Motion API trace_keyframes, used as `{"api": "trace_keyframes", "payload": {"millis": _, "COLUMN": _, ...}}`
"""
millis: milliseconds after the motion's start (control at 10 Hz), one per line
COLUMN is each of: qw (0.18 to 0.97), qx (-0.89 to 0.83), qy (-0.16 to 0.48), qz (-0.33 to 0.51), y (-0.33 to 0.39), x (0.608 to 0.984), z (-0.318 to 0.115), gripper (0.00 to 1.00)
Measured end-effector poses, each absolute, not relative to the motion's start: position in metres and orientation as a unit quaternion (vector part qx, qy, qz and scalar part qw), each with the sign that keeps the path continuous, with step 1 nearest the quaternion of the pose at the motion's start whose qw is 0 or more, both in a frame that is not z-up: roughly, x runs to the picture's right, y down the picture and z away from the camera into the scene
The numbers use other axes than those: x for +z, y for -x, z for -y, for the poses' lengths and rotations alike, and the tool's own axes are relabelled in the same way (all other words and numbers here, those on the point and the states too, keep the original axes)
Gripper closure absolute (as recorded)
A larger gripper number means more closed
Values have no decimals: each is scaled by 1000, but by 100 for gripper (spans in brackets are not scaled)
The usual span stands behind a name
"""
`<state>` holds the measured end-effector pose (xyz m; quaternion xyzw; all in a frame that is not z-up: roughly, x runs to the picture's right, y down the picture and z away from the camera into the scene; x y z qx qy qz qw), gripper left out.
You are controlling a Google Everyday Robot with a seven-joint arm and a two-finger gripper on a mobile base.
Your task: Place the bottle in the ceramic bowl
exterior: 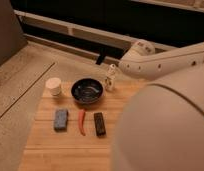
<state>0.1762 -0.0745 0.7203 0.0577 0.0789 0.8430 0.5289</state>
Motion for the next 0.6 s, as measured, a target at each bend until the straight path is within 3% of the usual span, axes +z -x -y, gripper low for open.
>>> {"api": "trace_keyframes", "payload": {"millis": 600, "qw": 531, "qx": 842, "qy": -57, "qz": -77, "y": -174, "x": 720, "z": 75, "gripper": 31}}
